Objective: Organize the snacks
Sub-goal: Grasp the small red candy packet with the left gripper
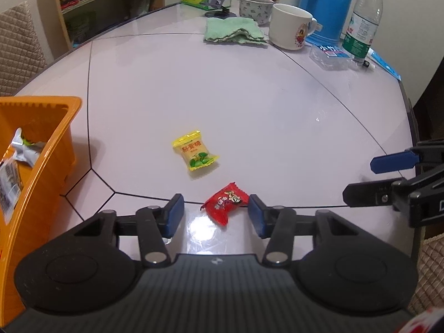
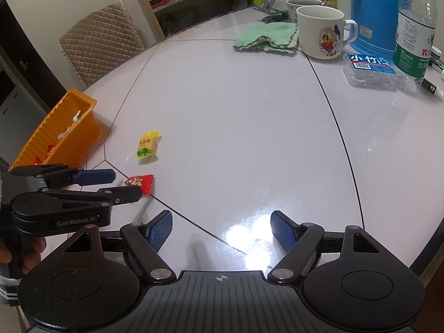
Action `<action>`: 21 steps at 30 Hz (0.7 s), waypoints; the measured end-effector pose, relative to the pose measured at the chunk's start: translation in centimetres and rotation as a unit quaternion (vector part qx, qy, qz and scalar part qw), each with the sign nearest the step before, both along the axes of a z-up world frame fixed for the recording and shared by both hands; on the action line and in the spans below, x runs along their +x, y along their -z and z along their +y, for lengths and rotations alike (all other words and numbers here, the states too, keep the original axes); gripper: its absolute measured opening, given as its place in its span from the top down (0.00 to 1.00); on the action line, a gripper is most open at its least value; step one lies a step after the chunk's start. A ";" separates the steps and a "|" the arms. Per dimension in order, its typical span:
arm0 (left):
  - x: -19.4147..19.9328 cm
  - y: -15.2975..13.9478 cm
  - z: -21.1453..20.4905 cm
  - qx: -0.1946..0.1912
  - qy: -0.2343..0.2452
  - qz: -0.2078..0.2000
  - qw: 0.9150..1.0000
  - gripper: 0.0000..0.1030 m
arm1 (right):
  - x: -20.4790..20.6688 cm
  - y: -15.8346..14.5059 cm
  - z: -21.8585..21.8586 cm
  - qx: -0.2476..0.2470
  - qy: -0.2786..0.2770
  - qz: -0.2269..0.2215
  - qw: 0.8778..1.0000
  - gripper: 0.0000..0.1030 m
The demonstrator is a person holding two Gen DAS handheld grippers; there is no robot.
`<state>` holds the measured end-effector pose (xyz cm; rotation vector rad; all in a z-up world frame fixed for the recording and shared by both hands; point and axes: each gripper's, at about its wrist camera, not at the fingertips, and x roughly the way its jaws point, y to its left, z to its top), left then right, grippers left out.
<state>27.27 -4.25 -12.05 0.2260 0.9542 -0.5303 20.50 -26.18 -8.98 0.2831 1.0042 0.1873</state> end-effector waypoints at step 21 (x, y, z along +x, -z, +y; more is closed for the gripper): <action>0.4 0.6 -0.6 0.000 0.004 0.010 1.000 0.82 | 0.4 0.2 -0.3 0.000 0.004 0.006 1.000 0.25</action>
